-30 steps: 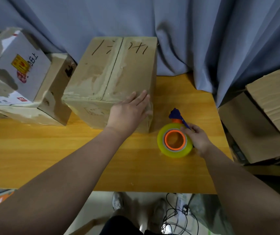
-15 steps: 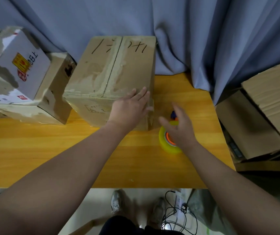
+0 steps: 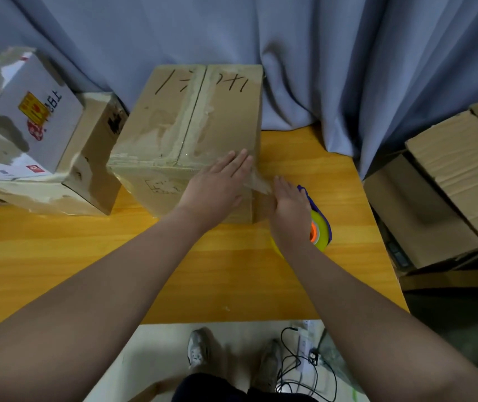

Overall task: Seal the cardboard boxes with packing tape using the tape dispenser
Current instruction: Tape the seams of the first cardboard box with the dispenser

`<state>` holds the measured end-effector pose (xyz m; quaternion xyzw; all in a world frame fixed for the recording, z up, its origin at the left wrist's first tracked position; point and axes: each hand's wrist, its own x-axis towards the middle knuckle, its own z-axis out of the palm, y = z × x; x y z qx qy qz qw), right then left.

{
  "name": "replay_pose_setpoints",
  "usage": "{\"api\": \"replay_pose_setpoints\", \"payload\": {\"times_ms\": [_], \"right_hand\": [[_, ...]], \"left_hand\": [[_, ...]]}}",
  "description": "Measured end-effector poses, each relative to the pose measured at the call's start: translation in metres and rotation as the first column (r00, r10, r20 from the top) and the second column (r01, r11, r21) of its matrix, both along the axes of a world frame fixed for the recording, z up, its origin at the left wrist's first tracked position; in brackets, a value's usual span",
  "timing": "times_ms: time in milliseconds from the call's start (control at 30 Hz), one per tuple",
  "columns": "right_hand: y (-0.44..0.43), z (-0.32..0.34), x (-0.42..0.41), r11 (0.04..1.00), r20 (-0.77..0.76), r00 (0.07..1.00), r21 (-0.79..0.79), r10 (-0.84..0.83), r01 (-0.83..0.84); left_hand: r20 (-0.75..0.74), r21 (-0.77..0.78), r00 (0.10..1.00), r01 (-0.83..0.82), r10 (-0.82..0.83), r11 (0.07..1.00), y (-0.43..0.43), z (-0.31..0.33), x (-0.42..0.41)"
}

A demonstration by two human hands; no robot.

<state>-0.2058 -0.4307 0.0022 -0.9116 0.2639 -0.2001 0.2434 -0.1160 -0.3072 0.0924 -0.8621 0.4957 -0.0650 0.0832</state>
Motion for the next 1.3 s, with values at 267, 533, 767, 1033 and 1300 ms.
{"api": "replay_pose_setpoints", "payload": {"times_ms": [267,533,767,1033,1300], "right_hand": [[0.024,-0.019,0.015,0.999,0.026,0.999,0.006,-0.045,0.044],[0.043,-0.032,0.027,0.988,0.104,0.992,0.146,-0.073,0.057],[0.050,-0.041,0.021,0.875,0.081,0.997,0.482,0.014,-0.051],[0.055,-0.016,0.015,0.666,0.212,0.965,0.699,0.154,-0.260],[-0.001,0.002,0.009,0.922,-0.201,0.939,0.329,0.278,-0.202]], "left_hand": [[-0.016,-0.025,1.000,0.000,-0.001,1.000,0.034,-0.008,0.018],[-0.076,-0.143,0.997,0.016,-0.027,0.990,0.034,-0.012,0.017],[-0.072,-0.189,0.997,0.026,-0.040,0.982,0.035,-0.017,0.018],[-0.064,-0.193,0.998,0.004,-0.016,0.981,0.033,-0.013,0.012],[-0.074,-0.217,0.997,0.018,-0.035,0.976,0.033,-0.009,0.017]]}}
